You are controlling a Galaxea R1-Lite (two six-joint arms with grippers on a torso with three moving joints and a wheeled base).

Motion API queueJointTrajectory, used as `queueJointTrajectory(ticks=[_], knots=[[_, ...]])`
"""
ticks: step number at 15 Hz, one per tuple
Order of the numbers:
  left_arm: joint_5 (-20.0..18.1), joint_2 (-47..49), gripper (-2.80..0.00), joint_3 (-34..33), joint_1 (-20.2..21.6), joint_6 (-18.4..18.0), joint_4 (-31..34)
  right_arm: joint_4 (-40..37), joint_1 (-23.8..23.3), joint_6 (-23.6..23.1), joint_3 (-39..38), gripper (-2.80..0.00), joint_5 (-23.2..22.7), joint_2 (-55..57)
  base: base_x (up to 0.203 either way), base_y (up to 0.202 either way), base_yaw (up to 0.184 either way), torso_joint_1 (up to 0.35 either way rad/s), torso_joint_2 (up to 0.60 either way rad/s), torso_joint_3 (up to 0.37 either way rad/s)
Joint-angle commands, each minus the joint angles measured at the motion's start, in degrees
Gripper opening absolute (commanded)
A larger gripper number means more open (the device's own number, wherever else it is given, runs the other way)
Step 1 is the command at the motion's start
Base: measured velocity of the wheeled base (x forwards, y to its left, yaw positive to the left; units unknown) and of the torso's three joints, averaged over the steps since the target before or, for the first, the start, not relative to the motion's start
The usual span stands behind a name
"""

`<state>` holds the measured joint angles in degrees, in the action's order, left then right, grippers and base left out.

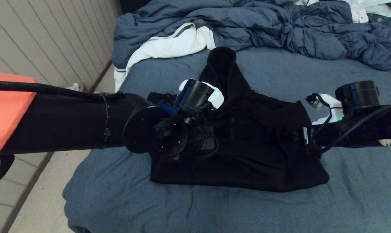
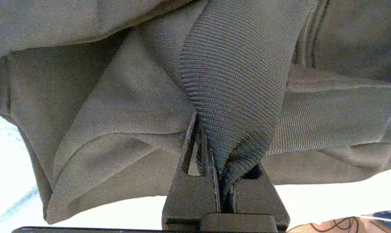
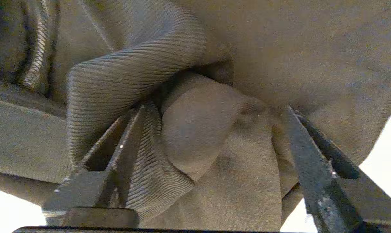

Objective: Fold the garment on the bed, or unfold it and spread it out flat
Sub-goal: Fold the black sweatshirt

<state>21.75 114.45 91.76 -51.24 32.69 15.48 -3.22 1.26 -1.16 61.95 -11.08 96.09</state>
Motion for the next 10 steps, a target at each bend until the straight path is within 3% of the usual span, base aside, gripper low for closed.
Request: queueJointTrajectory(ticks=[1, 10], knots=[[0.1, -0.5, -2.80, -0.2, 0.0, 0.3, 0.1, -0.1, 0.5, -0.1, -0.3, 0.00, -0.1, -0.5, 0.000, 0.000, 0.000, 0.000, 0.00, 0.000], [0.1, -0.5, -2.80, -0.9, -0.4, 0.9, -0.3, 0.0, 0.8, -0.3, -0.7, 0.00, 0.4, 0.2, 0.000, 0.000, 0.000, 0.000, 0.00, 0.000]])
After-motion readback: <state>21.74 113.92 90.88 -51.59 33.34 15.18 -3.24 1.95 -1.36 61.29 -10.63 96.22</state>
